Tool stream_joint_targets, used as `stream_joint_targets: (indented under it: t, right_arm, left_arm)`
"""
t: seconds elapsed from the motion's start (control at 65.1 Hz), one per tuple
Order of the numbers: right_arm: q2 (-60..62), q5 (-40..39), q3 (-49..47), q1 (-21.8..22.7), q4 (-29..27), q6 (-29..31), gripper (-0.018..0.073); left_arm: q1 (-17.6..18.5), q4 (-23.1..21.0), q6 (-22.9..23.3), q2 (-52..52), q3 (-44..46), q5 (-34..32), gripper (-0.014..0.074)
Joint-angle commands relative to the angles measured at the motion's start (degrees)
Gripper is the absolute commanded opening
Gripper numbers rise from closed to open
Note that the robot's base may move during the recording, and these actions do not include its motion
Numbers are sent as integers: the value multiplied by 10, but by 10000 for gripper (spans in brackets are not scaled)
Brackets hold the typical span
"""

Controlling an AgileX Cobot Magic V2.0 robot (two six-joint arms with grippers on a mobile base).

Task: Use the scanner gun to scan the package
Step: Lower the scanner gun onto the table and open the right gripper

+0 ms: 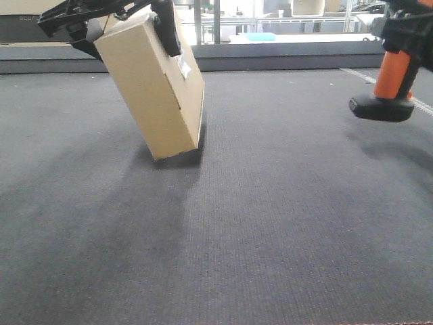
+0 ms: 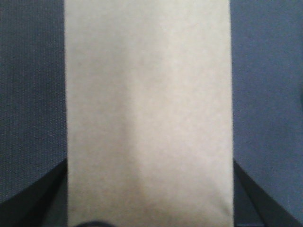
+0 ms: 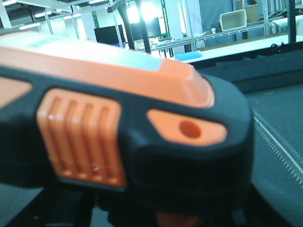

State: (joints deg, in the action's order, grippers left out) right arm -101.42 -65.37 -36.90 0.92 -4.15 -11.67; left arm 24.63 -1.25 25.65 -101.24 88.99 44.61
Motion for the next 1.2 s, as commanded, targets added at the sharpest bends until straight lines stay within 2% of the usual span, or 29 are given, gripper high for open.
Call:
stream_joint_targets:
  t: [0.0, 0.476, 0.553, 0.691, 0.768, 1.183]
  right_arm:
    - [-21, -46, 1, 0, 9, -14, 116]
    - [-48, -46, 1, 0, 30, -14, 126]
    - [-48, -46, 1, 0, 36, -14, 174]
    - [-48, -46, 1, 0, 45, -14, 358]
    - [-48, -46, 1, 0, 46, -14, 412]
    - [-48, -46, 1, 0, 56, -14, 428]
  left_arm:
    - [4, 0, 0, 2, 4, -11, 139]
    - [4, 0, 0, 2, 4, -11, 139]
    - [4, 0, 0, 2, 4, -11, 139]
    - [4, 0, 0, 2, 4, -11, 139]
    - [4, 0, 0, 2, 4, -11, 139]
    - [4, 0, 0, 2, 4, -11, 139]
